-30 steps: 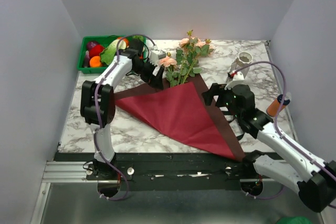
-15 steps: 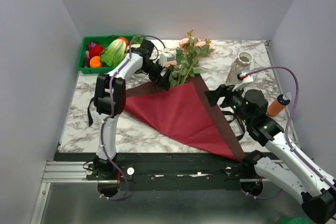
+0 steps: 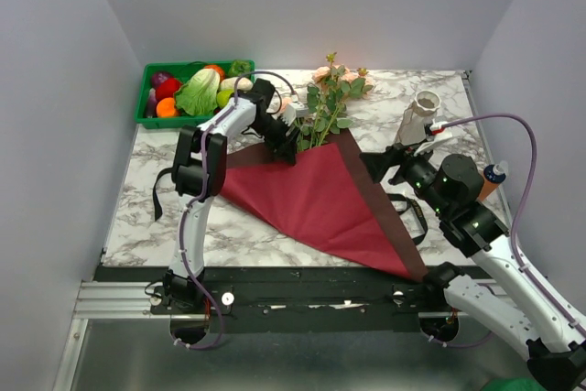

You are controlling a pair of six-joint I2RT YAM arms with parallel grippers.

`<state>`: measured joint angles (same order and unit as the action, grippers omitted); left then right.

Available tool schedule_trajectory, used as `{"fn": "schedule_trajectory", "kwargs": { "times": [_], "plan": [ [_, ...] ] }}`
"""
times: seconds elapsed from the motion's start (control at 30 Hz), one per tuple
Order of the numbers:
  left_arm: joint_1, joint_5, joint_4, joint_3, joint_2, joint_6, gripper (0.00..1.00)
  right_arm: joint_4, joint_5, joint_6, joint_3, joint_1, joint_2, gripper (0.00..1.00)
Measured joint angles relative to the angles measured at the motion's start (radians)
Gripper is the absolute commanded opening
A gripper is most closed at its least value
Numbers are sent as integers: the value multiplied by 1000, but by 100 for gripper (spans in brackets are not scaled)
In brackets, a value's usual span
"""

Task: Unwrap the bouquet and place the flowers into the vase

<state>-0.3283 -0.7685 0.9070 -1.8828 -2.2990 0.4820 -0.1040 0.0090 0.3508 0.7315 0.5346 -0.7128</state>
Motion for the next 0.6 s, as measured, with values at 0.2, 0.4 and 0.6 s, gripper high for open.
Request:
{"fn": "schedule_trajectory", "kwargs": {
  "times": [0.2,0.4,0.6],
  "plan": [
    [-13,-32,6,25,4,11,27,-12,-19,11,2,0,2,85],
    [-14,-43,25,59,44,16,2,-16,-30,18,2,0,5,84],
    [-14,-60,66,63,111,31,1,-26,-32,23,2,0,21,84]
  ]
}}
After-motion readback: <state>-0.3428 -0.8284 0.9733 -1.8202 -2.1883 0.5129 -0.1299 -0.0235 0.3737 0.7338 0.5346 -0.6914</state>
